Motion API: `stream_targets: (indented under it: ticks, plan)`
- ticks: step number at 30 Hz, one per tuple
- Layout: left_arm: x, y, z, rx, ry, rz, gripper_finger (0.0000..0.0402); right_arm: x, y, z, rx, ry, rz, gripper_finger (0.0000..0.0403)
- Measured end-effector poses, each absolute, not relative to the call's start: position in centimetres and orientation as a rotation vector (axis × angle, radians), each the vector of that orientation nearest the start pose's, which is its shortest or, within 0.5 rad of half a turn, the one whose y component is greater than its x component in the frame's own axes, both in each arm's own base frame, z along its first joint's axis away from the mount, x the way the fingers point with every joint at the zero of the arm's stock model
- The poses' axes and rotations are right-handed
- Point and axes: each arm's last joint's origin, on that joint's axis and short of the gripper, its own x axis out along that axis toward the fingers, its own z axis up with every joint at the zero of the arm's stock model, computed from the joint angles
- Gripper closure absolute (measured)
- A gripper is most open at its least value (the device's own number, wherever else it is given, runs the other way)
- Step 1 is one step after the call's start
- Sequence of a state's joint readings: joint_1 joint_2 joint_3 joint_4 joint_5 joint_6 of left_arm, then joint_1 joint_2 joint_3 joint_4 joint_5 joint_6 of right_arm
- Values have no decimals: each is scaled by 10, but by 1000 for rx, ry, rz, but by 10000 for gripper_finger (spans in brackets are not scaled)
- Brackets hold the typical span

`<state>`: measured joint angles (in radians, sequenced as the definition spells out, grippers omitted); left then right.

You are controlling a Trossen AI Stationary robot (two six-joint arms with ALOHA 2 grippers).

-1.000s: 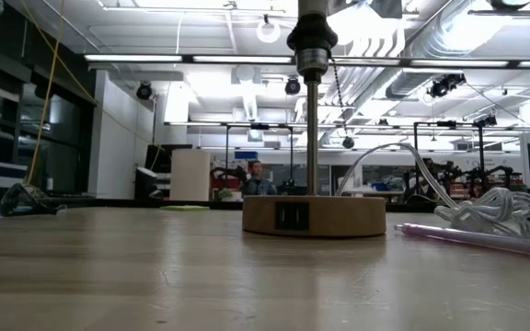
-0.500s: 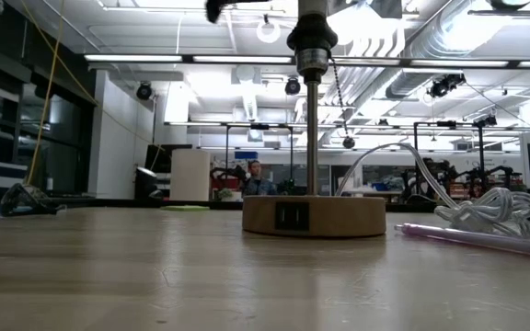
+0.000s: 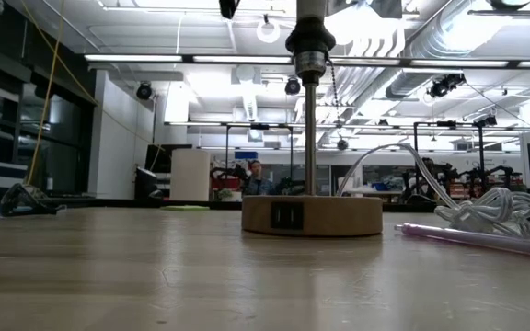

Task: Screw lightbulb
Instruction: Remove the lightbulb from the lamp

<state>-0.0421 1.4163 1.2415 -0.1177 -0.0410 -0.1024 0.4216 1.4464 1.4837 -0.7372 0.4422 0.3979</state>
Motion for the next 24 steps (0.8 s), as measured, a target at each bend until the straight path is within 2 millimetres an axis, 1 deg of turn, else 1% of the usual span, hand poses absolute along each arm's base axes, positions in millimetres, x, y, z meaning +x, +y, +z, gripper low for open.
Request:
stream_targets:
  ticks: [6,9,16,19,22,24]
  plan:
    - [308,-33,359,-128,331,-34,401,274,110,372,47,670,-136,403]
    - [297,-39,362,-126,369,-79,401,270,103,371,23,698,-194,403]
    - [265,-38,374,-150,425,-55,401,255,84,377,2,740,-264,403]
    - [248,-36,379,-147,448,-6,401,245,77,381,5,757,-267,403]
    - [237,-33,382,-127,435,74,401,234,78,385,53,783,-201,403]
    - [236,-31,379,-122,415,107,401,232,83,386,83,806,-124,403]
